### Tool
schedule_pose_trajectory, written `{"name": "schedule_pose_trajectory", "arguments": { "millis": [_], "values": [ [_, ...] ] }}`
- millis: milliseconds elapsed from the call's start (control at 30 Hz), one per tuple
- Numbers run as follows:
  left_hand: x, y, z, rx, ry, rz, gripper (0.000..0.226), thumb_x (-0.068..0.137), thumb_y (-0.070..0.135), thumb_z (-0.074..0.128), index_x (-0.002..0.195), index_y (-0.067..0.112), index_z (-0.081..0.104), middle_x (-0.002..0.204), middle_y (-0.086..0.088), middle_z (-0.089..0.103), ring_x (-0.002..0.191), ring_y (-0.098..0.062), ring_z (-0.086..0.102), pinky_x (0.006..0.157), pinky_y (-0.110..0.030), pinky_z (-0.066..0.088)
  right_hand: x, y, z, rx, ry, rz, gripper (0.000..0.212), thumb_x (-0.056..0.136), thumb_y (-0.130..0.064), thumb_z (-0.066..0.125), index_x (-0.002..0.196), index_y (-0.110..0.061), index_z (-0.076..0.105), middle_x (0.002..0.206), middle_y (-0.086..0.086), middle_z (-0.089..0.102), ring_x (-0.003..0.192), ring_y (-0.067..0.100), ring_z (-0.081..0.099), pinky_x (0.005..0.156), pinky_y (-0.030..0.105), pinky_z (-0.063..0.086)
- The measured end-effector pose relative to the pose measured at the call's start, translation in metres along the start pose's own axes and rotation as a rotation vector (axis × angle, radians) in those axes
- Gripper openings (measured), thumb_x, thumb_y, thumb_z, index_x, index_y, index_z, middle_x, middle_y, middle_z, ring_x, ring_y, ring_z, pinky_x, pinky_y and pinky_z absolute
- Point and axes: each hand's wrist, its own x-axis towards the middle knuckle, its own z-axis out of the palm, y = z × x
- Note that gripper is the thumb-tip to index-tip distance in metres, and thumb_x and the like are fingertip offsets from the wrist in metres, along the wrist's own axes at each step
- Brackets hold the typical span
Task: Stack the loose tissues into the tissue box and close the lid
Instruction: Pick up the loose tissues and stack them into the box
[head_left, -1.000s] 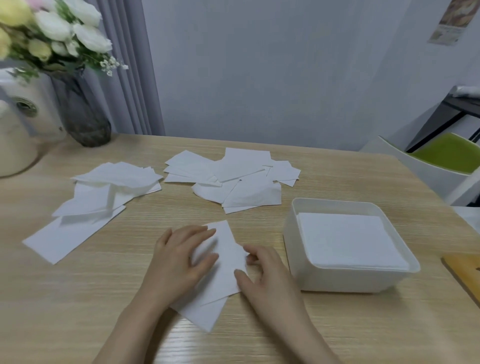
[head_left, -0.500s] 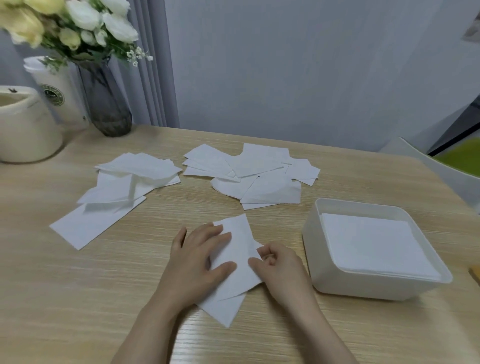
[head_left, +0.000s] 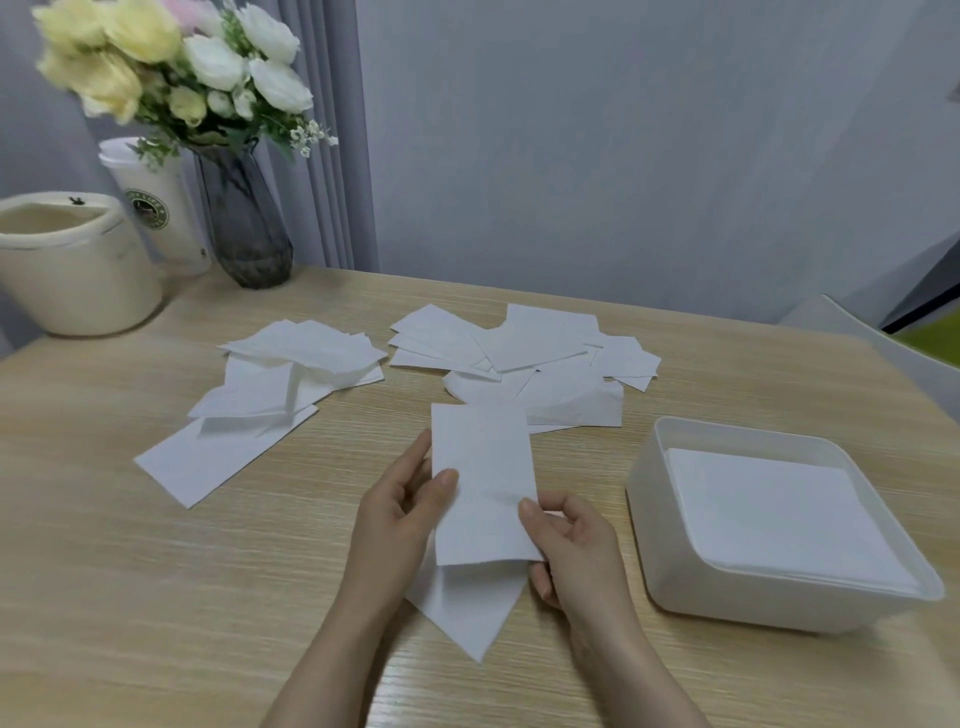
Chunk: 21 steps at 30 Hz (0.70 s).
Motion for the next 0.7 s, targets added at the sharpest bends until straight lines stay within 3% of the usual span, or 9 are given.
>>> {"name": "schedule_pose_trajectory", "arguments": {
  "millis": [67,167,267,333,433,600,700],
  "values": [
    [0.000,0.000,-0.001,-0.056,-0.017,-0.030,0.037,0.088,0.016,0.067,0.124,0.024,0.064,0.109,0.003,0.074,0.097,-0.013,0.070,0.078,-0.026,0.055,-0.001,-0.001,0.003,0.005,-0.016,-0.016,0.014,0.093,-0.011,0.059,0.097,0.003,0.056,0.048,-0.001,0.055,0.033,0.007,0.037,0.035,0.016,0.025],
    [0.001,-0.001,-0.002,-0.101,0.036,-0.087,0.027,0.080,0.021,0.061,0.104,0.023,0.073,0.095,-0.008,0.076,0.083,-0.020,0.069,0.072,-0.033,0.050,0.003,0.002,0.006,-0.063,-0.008,-0.063,0.008,0.091,-0.013,0.064,0.090,-0.006,0.062,0.056,0.000,0.059,0.041,0.007,0.043,0.041,0.018,0.033],
    [0.004,-0.003,-0.004,-0.079,0.122,-0.091,0.019,0.091,0.010,0.062,0.095,0.024,0.074,0.091,-0.016,0.073,0.078,-0.023,0.065,0.072,-0.035,0.046,0.015,0.005,0.002,-0.356,0.095,-0.216,0.004,0.087,-0.020,0.068,0.086,-0.024,0.067,0.081,-0.007,0.067,0.062,0.000,0.052,0.059,0.016,0.041],
    [0.006,-0.005,-0.007,-0.055,0.177,-0.082,0.020,0.091,0.011,0.061,0.089,0.026,0.073,0.091,-0.020,0.071,0.076,-0.024,0.060,0.071,-0.036,0.044,0.021,0.003,-0.001,-0.619,0.126,-0.294,0.008,0.087,-0.025,0.066,0.093,-0.030,0.063,0.099,-0.016,0.061,0.082,-0.005,0.054,0.068,0.015,0.040],
    [0.006,-0.006,-0.008,-0.039,0.214,-0.066,0.017,0.092,0.011,0.059,0.090,0.024,0.071,0.088,-0.015,0.071,0.075,-0.022,0.060,0.070,-0.036,0.045,0.029,0.000,-0.004,-0.918,0.076,-0.284,0.028,0.086,-0.033,0.065,0.112,-0.032,0.055,0.113,-0.018,0.048,0.103,0.000,0.052,0.076,0.023,0.039],
    [0.004,-0.003,-0.007,0.005,0.249,-0.048,0.027,0.095,0.004,0.054,0.094,0.026,0.069,0.087,-0.004,0.072,0.077,-0.017,0.063,0.071,-0.035,0.048,0.029,-0.005,-0.003,-0.960,0.042,-0.198,0.035,0.082,-0.036,0.068,0.113,-0.031,0.053,0.104,-0.015,0.051,0.091,0.000,0.050,0.062,0.016,0.035],
    [0.006,-0.004,-0.008,0.011,0.298,-0.027,0.023,0.094,0.008,0.057,0.091,0.027,0.068,0.085,-0.003,0.072,0.075,-0.014,0.061,0.071,-0.035,0.047,0.026,-0.007,-0.009,-0.977,0.049,-0.147,0.034,0.082,-0.035,0.065,0.113,-0.029,0.051,0.089,-0.014,0.052,0.085,0.010,0.055,0.065,0.026,0.042]
  ]
}}
